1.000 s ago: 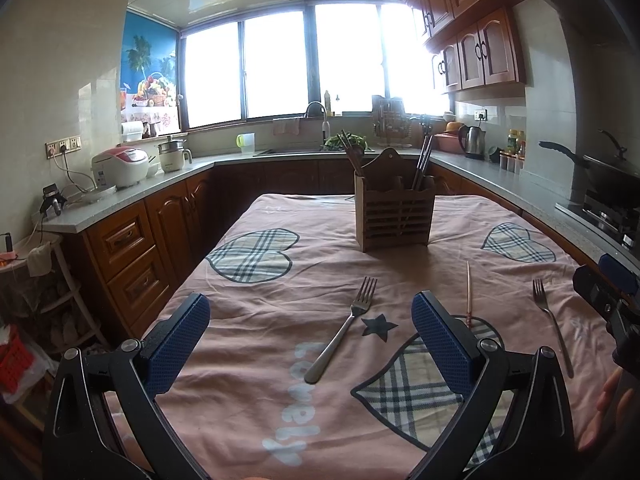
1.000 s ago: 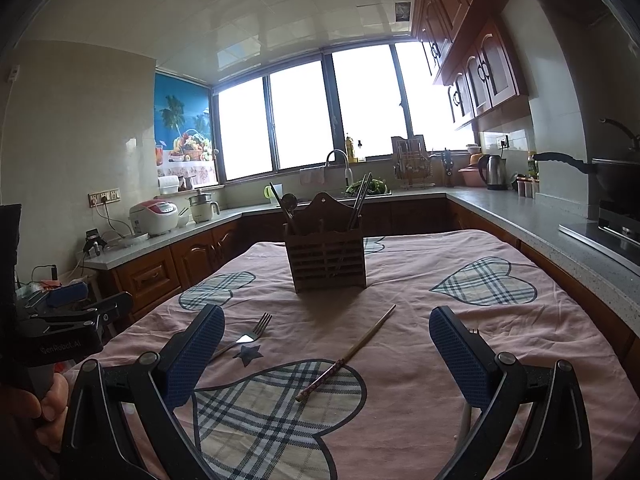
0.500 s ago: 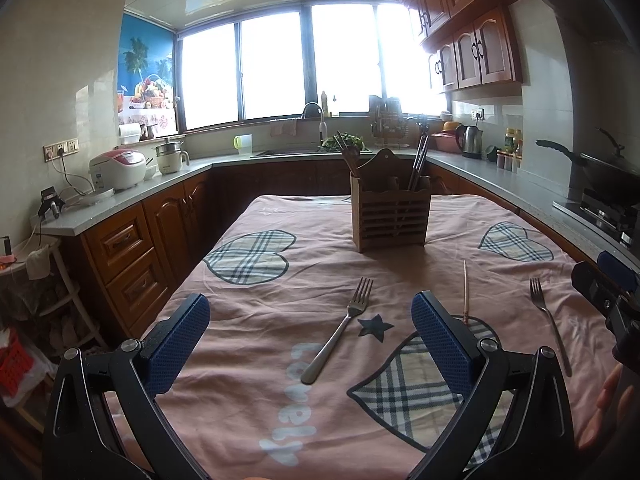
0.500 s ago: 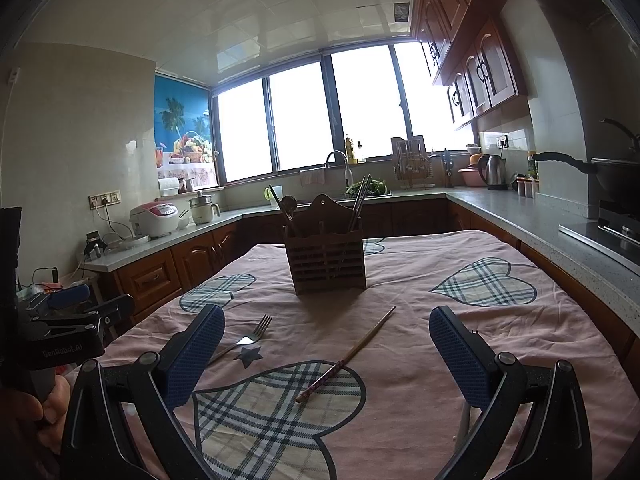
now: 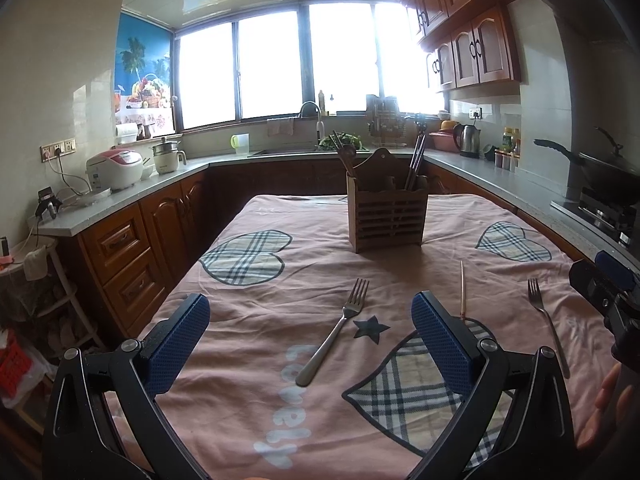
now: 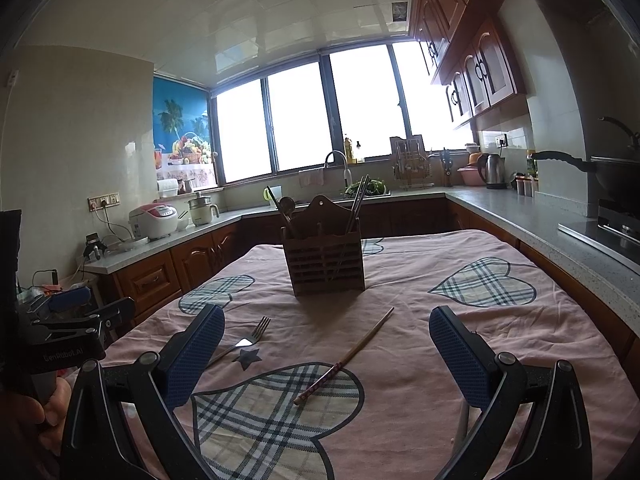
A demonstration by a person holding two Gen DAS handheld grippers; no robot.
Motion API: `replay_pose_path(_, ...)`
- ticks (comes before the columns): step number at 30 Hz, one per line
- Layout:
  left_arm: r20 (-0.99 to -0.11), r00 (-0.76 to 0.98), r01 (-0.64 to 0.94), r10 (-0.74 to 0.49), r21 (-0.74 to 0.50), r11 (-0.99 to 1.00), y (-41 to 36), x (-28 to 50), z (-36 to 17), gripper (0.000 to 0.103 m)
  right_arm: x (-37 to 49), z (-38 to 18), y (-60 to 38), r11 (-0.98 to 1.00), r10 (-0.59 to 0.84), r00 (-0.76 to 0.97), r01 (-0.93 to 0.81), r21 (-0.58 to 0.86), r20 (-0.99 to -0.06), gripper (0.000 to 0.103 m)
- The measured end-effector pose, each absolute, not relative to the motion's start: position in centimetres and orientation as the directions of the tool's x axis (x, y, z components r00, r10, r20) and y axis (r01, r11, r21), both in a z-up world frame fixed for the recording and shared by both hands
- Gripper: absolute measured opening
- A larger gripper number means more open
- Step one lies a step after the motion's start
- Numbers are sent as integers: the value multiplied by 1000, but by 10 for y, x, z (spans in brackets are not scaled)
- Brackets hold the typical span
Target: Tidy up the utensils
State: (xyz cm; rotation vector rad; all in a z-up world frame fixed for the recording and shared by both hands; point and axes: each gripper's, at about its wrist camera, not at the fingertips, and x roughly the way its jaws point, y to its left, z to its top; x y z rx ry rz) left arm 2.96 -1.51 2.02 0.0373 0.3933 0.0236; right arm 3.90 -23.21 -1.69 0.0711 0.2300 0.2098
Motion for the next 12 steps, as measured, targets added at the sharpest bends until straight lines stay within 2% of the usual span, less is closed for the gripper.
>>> replay_pose_path(12,-389,921,12,4,39,999,-21,35,21,103,53,-18,-234,973,225,942,-204,109,-250,103)
